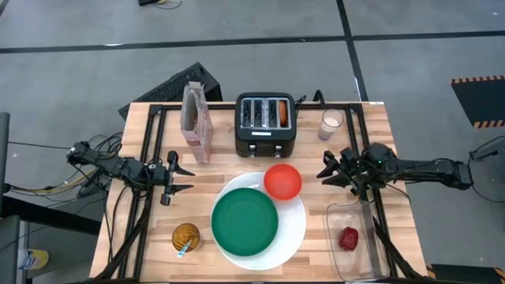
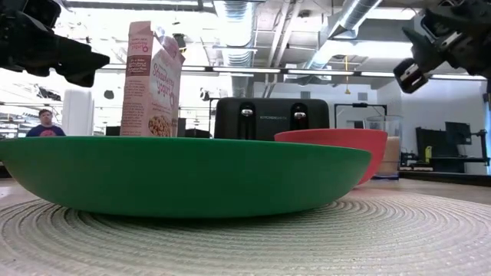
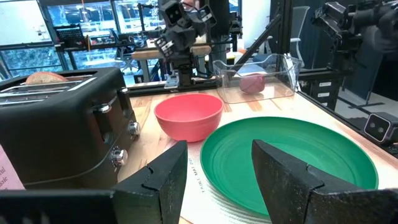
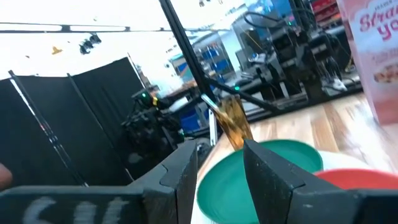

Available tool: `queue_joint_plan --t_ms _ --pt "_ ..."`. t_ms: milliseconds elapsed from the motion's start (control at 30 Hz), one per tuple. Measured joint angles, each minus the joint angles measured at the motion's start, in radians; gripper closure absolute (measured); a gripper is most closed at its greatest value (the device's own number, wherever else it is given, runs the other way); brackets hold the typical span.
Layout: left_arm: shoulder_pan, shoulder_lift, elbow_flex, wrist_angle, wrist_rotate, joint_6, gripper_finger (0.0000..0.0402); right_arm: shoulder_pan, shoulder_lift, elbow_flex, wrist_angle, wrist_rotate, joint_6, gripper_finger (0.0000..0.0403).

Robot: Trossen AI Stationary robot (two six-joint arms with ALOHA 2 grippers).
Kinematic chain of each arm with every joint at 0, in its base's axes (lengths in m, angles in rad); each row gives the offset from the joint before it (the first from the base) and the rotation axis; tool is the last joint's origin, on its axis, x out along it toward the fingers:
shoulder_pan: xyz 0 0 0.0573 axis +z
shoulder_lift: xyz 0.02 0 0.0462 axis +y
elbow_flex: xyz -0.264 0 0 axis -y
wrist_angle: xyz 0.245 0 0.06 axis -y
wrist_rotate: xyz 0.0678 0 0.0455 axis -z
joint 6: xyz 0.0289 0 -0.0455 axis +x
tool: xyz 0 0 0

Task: Arrange a breakfast setting
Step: Put the red apple on the green plate from the transparent bin

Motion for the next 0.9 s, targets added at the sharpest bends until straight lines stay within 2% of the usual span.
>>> queue_joint_plan --t_ms 467,900 --pt "0.0 0.0 0.0 0.0 0.0 0.0 0.0231 -0.009 0.0 0.002 0.033 0.01 0.02 0.024" --pt "0.0 0.0 0.0 0.0 0.0 0.0 0.0231 -0.008 0.0 0.002 0.044 -0.019 0.018 0.011"
